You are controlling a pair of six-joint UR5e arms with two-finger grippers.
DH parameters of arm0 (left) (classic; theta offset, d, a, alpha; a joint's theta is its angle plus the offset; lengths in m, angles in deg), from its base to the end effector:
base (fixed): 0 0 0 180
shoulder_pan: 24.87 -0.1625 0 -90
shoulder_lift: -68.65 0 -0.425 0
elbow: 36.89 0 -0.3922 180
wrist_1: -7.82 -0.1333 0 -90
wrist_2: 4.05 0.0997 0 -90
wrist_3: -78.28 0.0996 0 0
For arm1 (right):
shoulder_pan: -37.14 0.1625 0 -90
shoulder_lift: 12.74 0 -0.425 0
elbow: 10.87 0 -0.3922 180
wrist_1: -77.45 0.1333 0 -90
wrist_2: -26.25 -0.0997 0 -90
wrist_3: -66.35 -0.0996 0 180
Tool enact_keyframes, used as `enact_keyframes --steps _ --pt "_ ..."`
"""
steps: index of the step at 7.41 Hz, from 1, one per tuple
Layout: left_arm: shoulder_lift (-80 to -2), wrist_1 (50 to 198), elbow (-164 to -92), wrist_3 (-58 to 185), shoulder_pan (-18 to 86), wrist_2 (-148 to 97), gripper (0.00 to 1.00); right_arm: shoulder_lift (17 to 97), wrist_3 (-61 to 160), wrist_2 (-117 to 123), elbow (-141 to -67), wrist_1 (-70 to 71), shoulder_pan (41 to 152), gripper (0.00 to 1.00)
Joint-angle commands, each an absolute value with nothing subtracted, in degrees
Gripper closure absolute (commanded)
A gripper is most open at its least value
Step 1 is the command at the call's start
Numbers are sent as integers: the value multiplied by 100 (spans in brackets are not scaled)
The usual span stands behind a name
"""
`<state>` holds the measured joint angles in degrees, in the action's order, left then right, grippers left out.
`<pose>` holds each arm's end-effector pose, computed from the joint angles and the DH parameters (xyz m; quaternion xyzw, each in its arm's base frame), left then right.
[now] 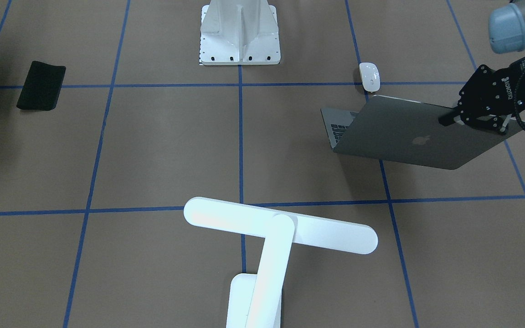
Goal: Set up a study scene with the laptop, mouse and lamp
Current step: 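Drag the laptop with the left gripper toward the white lamp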
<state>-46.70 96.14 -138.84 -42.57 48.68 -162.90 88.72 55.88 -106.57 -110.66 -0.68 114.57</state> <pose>0.1300 -0.5830 0.2801 -0.4094 0.4309 -0.5146 0.6180 -0.0271 -0.4229 0.6447 0.0085 -0.3728 -0.0494 0.9266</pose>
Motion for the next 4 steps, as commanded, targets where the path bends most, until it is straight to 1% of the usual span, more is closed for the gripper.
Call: enact_keyframes --steps 1,3,4 --pt "-5278 9650 -13814 -4931 4599 -15876 100 8912 5633 -10638 -11098 -77 11457 0" --pt "-5622 10349 -13727 -5685 4117 -15087 100 8973 5659 -10621 -11089 -86 11457 0" --pt "-5833 10902 -13491 -6151 3870 -14621 100 9043 5755 -10621 -11133 -77 11466 0"
